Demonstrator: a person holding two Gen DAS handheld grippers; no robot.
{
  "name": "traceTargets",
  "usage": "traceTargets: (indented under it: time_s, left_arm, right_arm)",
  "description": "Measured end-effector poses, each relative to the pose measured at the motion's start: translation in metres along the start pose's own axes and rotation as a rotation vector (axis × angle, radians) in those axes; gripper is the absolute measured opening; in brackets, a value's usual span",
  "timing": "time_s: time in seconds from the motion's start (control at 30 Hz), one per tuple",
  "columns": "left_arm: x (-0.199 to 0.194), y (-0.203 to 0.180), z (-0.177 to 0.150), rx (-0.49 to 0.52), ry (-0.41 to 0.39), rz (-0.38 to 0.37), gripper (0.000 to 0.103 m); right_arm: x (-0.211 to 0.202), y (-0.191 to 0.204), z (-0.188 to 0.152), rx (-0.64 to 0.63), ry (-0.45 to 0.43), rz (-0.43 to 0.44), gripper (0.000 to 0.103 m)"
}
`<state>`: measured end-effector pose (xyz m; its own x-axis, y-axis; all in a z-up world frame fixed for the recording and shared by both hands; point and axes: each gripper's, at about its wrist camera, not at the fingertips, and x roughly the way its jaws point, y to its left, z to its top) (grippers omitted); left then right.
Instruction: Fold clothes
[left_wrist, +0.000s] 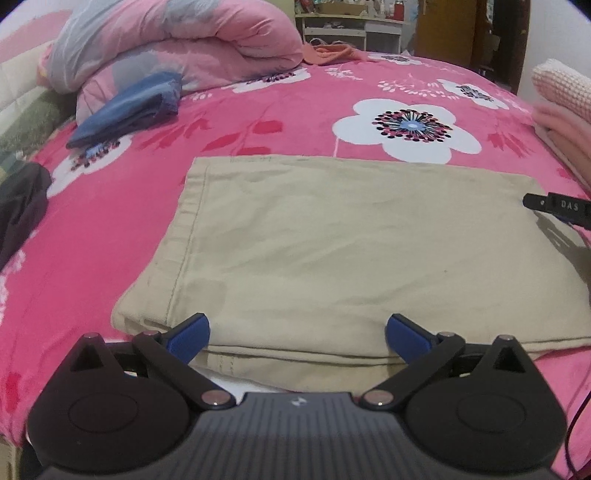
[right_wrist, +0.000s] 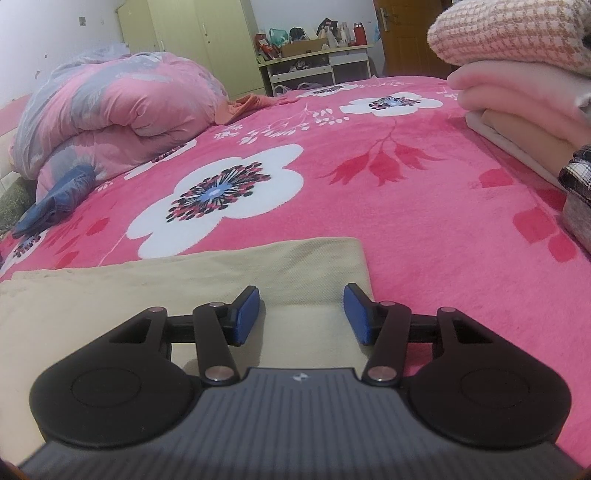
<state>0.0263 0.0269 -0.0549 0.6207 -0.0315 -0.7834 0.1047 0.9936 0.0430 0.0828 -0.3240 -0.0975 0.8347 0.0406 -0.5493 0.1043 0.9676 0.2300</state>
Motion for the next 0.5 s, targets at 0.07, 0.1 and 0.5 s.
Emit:
traceTargets:
  time_s: [0.07, 0.1, 0.5]
  left_arm:
    - [-0.002, 0.001, 0.004, -0.011, 0.003, 0.004, 0.102]
    - [-0.006, 0.000, 0.005, -0.010, -0.019, 0.029, 0.101]
    - [0.007, -0.031, 0.048, 0.052, -0.124, 0.060, 0.103]
  right_arm:
    - [0.000, 0.000, 0.000, -0.001, 0.000, -0.001, 0.050]
    - [0.000, 0.000, 0.000, -0.002, 0.000, -0.002, 0.050]
    - [0.000, 0.001, 0.000, -0.013, 0.004, -0.010, 0.050]
